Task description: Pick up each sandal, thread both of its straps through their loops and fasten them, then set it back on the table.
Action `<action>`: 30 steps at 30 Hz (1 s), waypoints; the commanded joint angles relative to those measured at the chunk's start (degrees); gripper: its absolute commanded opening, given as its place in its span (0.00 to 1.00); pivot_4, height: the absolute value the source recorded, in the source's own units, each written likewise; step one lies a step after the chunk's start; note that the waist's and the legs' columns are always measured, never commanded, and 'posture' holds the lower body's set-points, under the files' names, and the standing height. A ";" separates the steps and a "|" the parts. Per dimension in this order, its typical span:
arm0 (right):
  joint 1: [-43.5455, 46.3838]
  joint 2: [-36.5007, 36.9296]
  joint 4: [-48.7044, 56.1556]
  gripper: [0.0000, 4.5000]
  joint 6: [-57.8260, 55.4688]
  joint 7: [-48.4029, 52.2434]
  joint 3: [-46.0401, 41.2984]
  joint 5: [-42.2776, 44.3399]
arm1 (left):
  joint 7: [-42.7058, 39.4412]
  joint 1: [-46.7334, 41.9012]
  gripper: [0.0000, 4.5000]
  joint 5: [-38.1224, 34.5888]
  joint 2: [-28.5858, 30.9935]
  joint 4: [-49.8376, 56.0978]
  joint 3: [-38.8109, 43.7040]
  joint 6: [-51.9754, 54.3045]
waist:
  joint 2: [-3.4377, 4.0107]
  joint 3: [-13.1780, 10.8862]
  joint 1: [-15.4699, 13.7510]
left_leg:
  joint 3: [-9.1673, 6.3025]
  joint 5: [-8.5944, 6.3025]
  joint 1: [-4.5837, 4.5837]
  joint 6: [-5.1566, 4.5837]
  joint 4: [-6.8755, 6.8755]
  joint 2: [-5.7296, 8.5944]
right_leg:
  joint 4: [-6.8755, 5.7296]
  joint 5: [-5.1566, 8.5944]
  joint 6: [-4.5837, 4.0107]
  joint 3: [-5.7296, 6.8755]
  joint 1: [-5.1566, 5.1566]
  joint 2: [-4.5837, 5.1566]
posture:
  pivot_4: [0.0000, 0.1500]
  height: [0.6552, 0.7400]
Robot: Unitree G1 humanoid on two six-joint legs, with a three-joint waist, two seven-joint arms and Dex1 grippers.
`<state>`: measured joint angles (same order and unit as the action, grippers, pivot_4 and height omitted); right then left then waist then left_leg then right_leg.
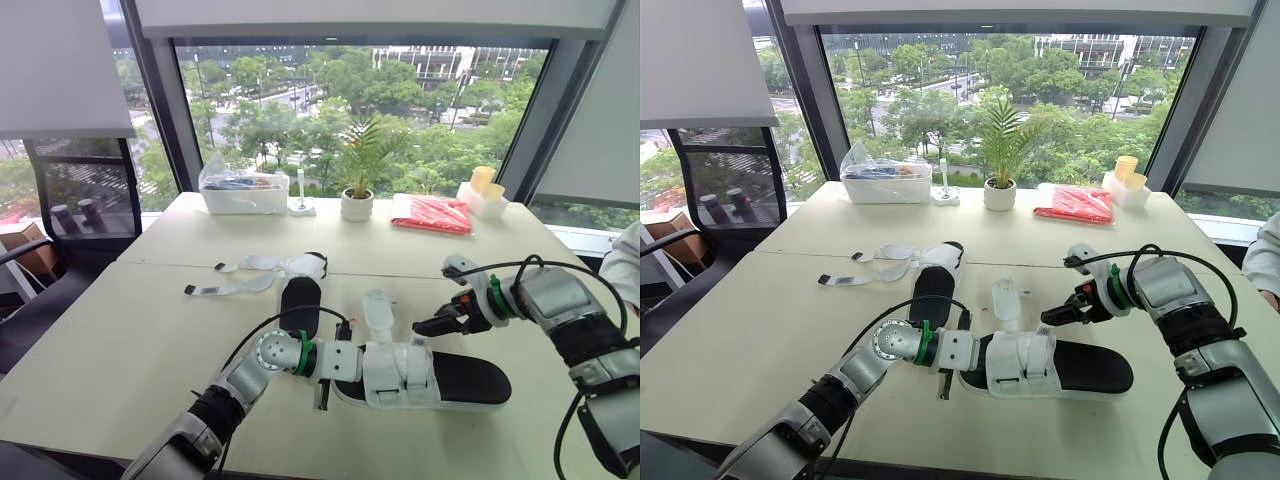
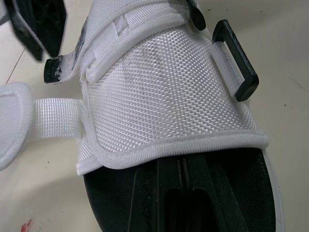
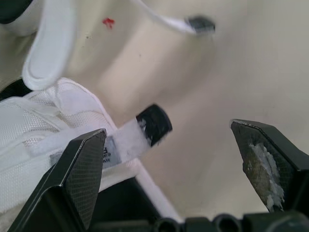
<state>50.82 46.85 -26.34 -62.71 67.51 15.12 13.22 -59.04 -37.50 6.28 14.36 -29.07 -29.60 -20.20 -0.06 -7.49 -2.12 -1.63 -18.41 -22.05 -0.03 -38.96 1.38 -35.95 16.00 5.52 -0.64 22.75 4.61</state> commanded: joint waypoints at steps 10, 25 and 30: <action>0.60 -4.35 -1.90 0.56 -7.92 -4.50 -7.74 6.01 | -0.92 3.52 0.00 6.40 1.51 -8.32 -4.76 3.81 | 0.03 0.00 -0.02 | 0.00 0.00 -0.05 0.00 0.00 0.03 | 0.00 0.00 0.00 0.00 0.04 0.02 | 1.00 0.97; 3.46 -0.12 23.62 0.01 -19.10 -1.93 -17.62 22.56 | -3.05 4.22 0.00 7.23 2.07 -8.83 -6.40 2.95 | 0.12 0.03 -0.03 | -0.01 0.00 -0.15 -0.01 0.02 0.02 | 0.03 0.00 0.00 0.00 0.13 0.03 | 1.00 0.97; 3.11 -0.49 24.03 0.01 -18.66 -2.94 -17.75 25.07 | -3.83 5.16 0.00 7.13 2.06 -7.99 -6.97 2.91 | 0.10 0.03 0.01 | -0.01 -0.01 -0.17 -0.02 0.04 0.02 | 0.08 0.00 0.00 0.00 0.13 0.05 | 1.00 0.97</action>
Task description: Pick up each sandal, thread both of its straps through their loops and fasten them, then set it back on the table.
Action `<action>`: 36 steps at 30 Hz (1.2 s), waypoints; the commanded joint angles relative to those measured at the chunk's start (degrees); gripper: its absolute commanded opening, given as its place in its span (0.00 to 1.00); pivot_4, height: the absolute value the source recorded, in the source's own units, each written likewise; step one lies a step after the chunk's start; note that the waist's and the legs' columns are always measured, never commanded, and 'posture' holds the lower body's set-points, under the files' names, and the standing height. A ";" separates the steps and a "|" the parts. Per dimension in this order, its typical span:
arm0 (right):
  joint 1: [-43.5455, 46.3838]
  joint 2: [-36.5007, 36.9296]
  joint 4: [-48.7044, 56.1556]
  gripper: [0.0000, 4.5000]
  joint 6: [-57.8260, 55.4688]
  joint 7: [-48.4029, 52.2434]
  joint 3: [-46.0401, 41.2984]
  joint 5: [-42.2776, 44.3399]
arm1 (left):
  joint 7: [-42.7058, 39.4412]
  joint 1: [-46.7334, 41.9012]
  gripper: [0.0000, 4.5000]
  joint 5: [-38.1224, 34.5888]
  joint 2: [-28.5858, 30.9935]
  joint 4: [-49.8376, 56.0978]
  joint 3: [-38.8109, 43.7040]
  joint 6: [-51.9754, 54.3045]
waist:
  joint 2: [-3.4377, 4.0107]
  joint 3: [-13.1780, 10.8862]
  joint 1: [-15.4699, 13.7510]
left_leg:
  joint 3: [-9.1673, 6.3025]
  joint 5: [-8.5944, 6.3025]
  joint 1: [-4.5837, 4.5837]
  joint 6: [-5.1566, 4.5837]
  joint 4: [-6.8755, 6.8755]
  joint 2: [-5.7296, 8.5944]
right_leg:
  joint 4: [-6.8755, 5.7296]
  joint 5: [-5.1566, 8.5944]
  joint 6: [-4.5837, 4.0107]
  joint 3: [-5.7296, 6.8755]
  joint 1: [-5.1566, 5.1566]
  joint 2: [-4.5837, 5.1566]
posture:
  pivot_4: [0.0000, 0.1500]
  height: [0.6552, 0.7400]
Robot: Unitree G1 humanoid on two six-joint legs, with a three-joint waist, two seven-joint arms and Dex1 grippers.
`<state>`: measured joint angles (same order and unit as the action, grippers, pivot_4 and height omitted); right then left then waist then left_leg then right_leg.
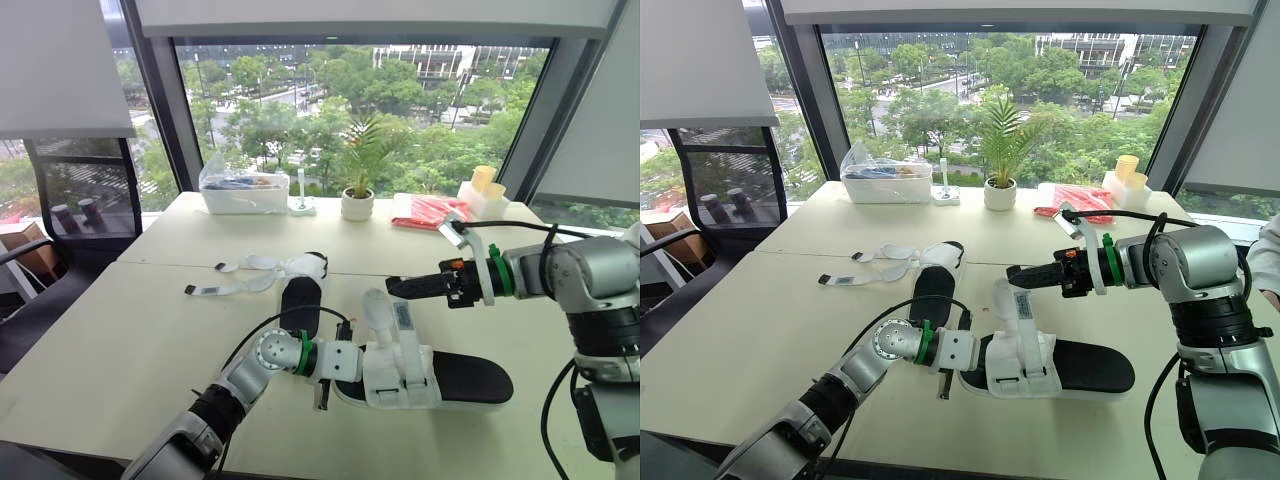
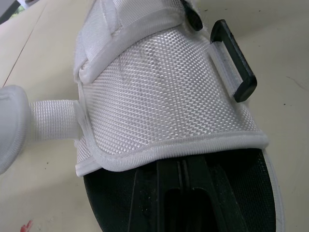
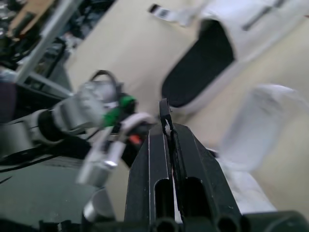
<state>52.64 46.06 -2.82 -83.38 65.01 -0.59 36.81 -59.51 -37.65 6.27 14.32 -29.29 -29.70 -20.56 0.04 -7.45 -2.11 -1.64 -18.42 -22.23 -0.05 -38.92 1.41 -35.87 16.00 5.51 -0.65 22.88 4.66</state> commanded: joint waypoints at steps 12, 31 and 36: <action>1.15 -3.27 -22.12 0.01 19.83 -2.11 5.57 -8.95 | -3.19 6.01 0.00 7.38 2.66 -6.15 -6.94 3.18 | -0.01 0.09 0.10 | 0.01 0.00 0.01 -0.01 0.17 0.00 | 0.19 -0.01 0.01 0.00 0.00 0.00 | 1.00 0.97; -9.19 -3.32 -24.37 0.14 38.24 -2.05 17.47 -25.32 | -3.05 6.75 0.00 7.01 3.02 -4.02 -6.77 4.27 | 0.08 0.51 1.32 | 0.01 -0.02 0.30 -0.03 0.49 0.06 | 0.58 -0.01 0.02 0.02 -0.33 0.03 | 1.00 0.97; -9.36 -5.57 -25.81 0.64 44.74 -7.03 15.66 -28.73 | -3.01 6.67 0.00 6.97 3.08 -4.02 -6.54 4.51 | 0.10 0.55 1.42 | 0.02 -0.03 0.76 -0.02 0.90 0.06 | 0.82 0.00 0.00 0.01 -0.61 0.04 | 1.00 0.97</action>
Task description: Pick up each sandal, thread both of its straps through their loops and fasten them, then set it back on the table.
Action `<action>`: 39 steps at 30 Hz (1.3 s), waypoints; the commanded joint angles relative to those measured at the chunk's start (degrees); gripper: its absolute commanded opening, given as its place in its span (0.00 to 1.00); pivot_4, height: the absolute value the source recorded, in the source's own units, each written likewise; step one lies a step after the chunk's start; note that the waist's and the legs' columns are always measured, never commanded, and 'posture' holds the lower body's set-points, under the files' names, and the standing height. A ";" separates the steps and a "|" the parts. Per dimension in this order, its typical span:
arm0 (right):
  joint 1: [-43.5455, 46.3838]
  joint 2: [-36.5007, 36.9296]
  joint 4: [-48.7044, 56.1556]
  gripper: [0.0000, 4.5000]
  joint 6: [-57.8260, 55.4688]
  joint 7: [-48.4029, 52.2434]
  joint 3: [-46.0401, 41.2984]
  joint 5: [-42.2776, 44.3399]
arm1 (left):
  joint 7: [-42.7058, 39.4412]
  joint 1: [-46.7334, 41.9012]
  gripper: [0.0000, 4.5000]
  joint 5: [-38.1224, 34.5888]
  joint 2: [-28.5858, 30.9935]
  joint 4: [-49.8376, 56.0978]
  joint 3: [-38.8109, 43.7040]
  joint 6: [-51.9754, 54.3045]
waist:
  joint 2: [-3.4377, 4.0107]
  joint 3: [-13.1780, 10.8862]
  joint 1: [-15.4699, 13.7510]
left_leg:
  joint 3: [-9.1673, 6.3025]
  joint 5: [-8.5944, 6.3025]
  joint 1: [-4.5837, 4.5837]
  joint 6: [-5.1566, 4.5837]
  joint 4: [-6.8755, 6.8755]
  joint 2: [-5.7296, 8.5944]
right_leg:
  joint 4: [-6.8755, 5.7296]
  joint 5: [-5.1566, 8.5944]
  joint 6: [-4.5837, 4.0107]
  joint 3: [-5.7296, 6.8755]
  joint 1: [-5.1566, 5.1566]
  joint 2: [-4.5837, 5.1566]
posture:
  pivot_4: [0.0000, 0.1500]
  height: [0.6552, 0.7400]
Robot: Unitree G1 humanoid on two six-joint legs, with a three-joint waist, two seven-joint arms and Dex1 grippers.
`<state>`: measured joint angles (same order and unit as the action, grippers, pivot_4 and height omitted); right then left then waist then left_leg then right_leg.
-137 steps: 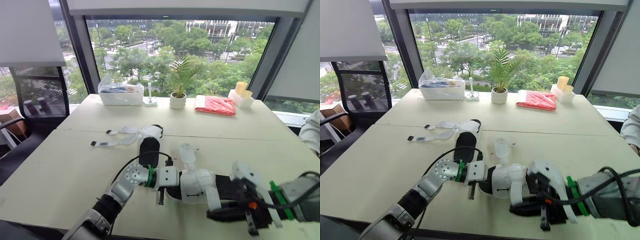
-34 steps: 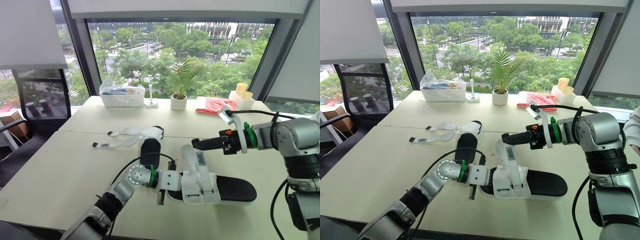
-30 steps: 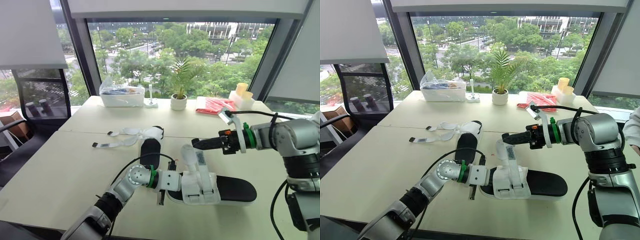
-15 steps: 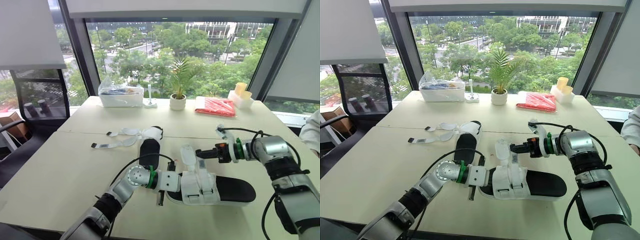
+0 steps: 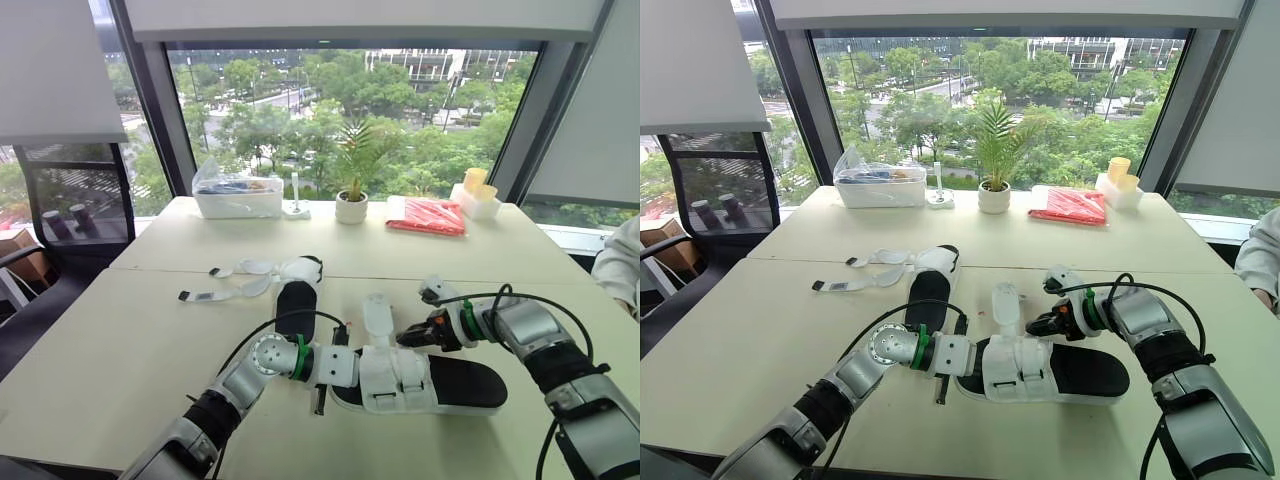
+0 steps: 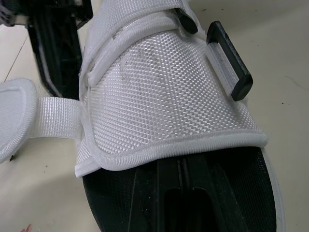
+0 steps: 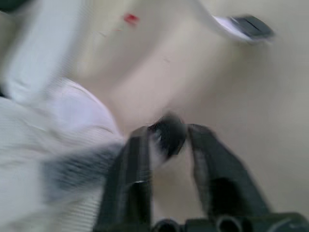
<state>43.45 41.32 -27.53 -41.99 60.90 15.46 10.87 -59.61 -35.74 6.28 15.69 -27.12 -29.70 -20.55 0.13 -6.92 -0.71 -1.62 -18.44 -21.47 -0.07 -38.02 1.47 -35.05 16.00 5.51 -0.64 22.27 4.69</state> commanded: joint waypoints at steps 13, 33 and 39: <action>3.55 -0.25 17.50 0.74 -21.28 -11.09 -20.39 10.91 | -2.54 4.34 0.00 6.45 1.63 -6.22 -5.81 5.15 | 0.20 -0.05 -0.12 | -0.01 0.02 -0.08 0.01 0.01 0.00 | -0.04 -0.01 0.01 0.00 0.05 0.00 | 1.00 0.97; 5.86 -16.28 12.26 0.74 -30.55 -16.90 -16.83 17.68 | -1.36 2.97 0.00 6.75 0.72 -7.93 -5.46 4.18 | 0.19 -0.04 -0.09 | 0.01 0.03 -0.05 -0.02 0.00 0.01 | -0.05 0.00 0.00 -0.01 0.05 0.07 | 1.00 0.97; 12.01 -18.91 -1.49 0.74 -24.44 -15.59 -16.30 16.15 | -0.43 3.47 0.00 7.02 0.71 -7.24 -5.41 4.15 | 0.18 -0.04 -0.03 | 0.01 0.03 -0.04 -0.02 0.00 0.04 | -0.04 0.00 0.00 -0.01 0.08 0.10 | 1.00 0.97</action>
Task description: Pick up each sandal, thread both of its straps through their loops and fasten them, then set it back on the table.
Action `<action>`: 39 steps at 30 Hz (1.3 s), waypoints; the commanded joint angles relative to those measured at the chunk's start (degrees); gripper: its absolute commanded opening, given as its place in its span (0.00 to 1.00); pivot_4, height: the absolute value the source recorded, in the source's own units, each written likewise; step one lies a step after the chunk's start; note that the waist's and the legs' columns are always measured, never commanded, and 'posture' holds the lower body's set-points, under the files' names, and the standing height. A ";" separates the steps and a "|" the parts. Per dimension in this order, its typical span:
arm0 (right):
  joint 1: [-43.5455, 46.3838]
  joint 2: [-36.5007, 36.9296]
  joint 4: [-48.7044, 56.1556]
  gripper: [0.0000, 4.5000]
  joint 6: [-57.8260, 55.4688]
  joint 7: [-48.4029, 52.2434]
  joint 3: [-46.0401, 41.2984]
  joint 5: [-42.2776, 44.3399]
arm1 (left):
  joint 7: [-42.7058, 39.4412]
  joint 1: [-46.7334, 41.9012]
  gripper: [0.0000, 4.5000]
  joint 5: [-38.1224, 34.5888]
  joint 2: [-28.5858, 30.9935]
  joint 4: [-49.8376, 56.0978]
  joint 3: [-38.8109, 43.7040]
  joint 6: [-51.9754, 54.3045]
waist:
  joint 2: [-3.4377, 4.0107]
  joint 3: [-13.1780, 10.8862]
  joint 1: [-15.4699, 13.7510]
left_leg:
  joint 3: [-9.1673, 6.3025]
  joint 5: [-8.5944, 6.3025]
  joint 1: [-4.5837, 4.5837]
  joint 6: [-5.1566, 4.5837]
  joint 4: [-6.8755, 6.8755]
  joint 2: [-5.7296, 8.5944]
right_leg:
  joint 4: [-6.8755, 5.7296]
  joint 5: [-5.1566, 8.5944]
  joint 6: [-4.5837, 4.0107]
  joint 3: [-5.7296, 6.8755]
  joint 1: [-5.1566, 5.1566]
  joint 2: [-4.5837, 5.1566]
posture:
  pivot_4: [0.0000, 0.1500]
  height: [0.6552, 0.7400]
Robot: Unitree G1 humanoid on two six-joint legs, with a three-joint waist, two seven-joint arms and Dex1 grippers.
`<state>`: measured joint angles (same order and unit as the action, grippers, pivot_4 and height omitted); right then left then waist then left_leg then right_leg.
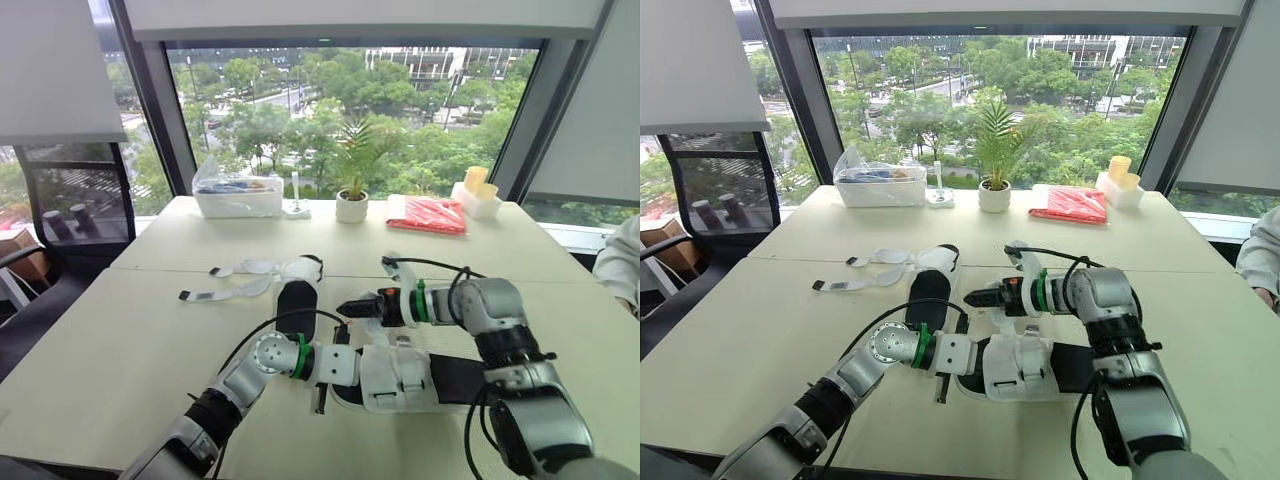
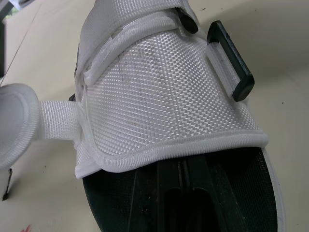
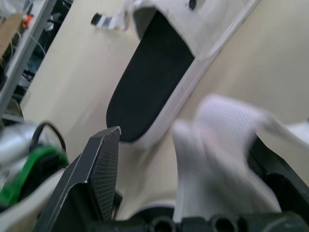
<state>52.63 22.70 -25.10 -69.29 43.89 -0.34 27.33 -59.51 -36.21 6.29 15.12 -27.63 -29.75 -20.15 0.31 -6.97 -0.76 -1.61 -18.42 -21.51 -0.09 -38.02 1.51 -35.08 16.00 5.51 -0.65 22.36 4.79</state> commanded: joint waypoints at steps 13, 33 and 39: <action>13.94 0.24 -18.59 0.74 9.91 5.80 -1.92 -1.83 | 1.95 5.04 0.00 7.67 0.88 -8.76 -5.77 2.37 | 0.01 0.00 0.07 | 0.01 0.00 0.02 0.00 0.00 0.02 | 0.00 0.00 0.00 0.00 -0.03 0.08 | 1.00 0.97; -16.88 12.16 42.67 0.01 5.48 7.08 -1.39 6.58 | 1.46 4.32 0.00 6.61 -0.09 -11.21 -5.51 1.39 | -0.03 0.01 -0.07 | 0.09 0.17 -0.71 -0.26 0.00 -0.04 | 0.27 0.01 -0.01 -0.03 0.06 0.38 | 1.00 0.97; -32.08 15.62 51.53 0.01 37.67 3.12 5.13 -10.69 | 1.06 3.88 0.00 6.50 -0.16 -12.12 -5.39 1.08 | -0.21 -0.01 0.06 | 0.12 0.25 -0.81 -0.39 0.00 -0.03 | 0.83 0.00 0.01 -0.04 -0.12 0.42 | 1.00 0.97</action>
<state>20.49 38.16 23.58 -39.50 48.03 5.47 19.78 -56.73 -36.22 6.29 13.05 -30.43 -30.32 -22.97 0.10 -6.97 -0.70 -1.49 -18.16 -22.32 -0.49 -38.02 1.48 -34.25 16.00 5.53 -0.68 22.23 5.20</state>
